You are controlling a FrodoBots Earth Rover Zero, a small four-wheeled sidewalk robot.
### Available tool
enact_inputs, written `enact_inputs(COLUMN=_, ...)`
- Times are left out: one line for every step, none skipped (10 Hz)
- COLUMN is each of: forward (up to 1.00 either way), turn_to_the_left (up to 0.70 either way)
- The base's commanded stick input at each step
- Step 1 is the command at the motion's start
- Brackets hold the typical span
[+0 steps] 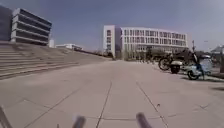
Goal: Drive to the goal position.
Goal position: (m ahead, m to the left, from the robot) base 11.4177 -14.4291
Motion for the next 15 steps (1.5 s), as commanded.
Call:
enact_inputs(forward=1.00, turn_to_the_left=-0.40)
enact_inputs(forward=1.00, turn_to_the_left=-0.40)
enact_inputs(forward=1.00, turn_to_the_left=-0.40)
enact_inputs(forward=1.00, turn_to_the_left=0.00)
enact_inputs(forward=1.00, turn_to_the_left=0.00)
enact_inputs(forward=1.00, turn_to_the_left=0.00)
enact_inputs(forward=1.00, turn_to_the_left=0.00)
enact_inputs(forward=1.00, turn_to_the_left=0.00)
enact_inputs(forward=1.00, turn_to_the_left=0.00)
enact_inputs(forward=1.00, turn_to_the_left=0.00)
enact_inputs(forward=1.00, turn_to_the_left=0.00)
enact_inputs(forward=1.00, turn_to_the_left=0.00)
enact_inputs(forward=1.00, turn_to_the_left=0.00)
enact_inputs(forward=1.00, turn_to_the_left=0.00)
enact_inputs(forward=1.00, turn_to_the_left=0.00)
